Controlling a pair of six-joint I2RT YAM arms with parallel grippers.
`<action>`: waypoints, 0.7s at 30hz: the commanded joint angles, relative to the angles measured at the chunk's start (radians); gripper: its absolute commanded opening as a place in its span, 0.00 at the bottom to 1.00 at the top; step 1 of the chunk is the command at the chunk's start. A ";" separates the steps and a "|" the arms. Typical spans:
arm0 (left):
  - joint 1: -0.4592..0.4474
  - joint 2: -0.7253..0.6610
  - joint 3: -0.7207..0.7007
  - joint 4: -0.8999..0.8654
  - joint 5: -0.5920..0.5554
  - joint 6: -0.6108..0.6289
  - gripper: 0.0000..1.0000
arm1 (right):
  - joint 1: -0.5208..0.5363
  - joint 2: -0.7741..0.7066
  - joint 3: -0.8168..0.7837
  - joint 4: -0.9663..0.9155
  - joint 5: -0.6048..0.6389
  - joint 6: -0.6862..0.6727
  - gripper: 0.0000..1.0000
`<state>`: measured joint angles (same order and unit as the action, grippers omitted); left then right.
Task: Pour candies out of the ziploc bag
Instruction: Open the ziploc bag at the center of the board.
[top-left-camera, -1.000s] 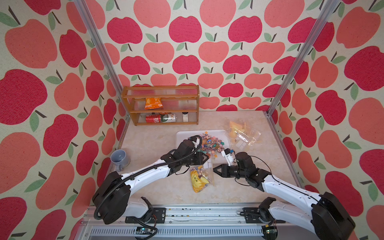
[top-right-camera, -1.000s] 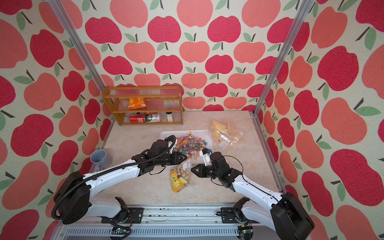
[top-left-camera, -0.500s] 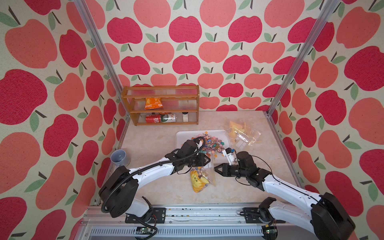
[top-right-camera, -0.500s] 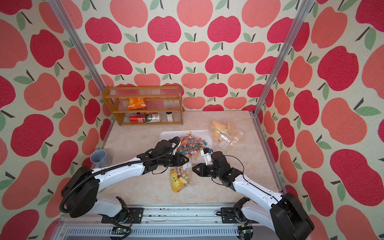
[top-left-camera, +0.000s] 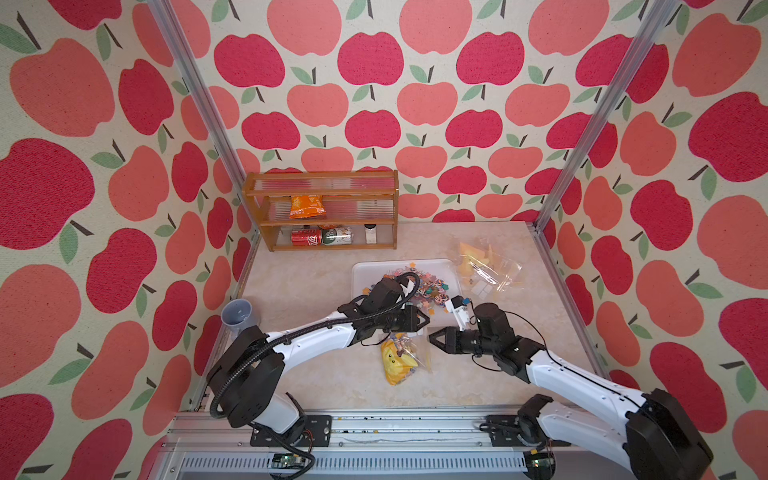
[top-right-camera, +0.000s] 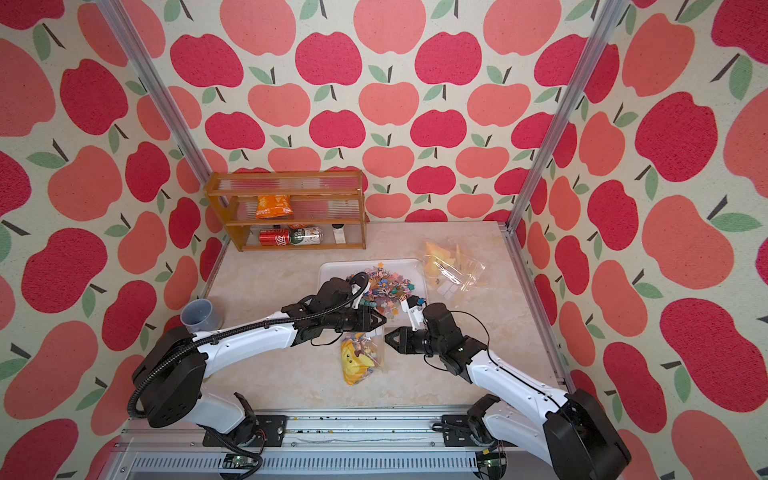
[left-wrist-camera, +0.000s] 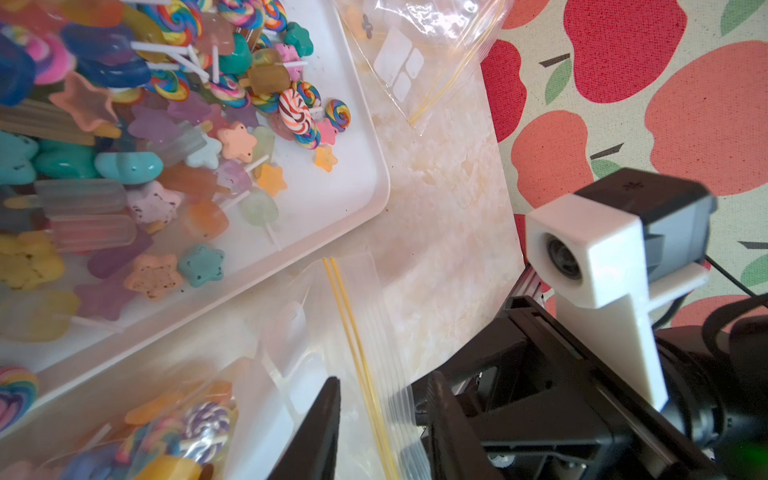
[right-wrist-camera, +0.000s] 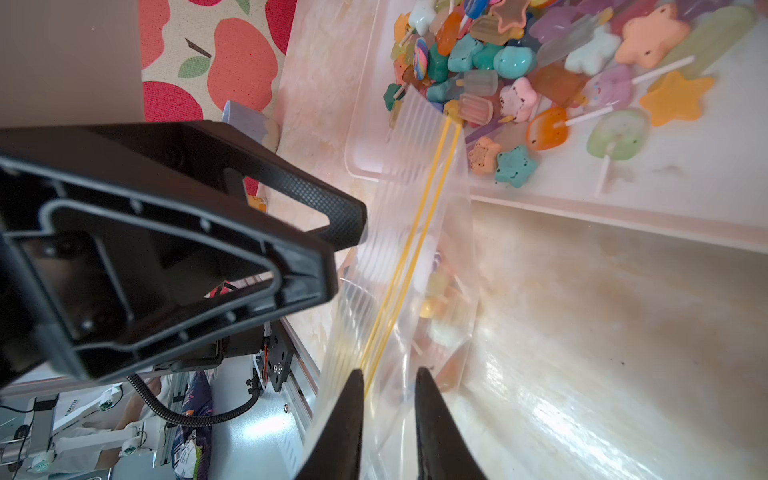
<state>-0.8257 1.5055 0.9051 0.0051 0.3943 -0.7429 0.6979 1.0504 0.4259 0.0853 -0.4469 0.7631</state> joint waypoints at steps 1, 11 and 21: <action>-0.004 0.015 0.015 0.007 0.007 0.008 0.34 | -0.005 -0.020 0.024 -0.022 -0.009 -0.020 0.24; -0.004 0.031 -0.018 0.039 0.012 -0.010 0.33 | -0.005 -0.027 0.017 -0.025 -0.007 -0.019 0.24; -0.003 0.019 -0.043 0.044 0.005 -0.013 0.33 | -0.005 -0.041 0.014 -0.037 0.000 -0.016 0.24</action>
<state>-0.8257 1.5261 0.8810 0.0429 0.3939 -0.7444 0.6979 1.0252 0.4259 0.0723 -0.4465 0.7635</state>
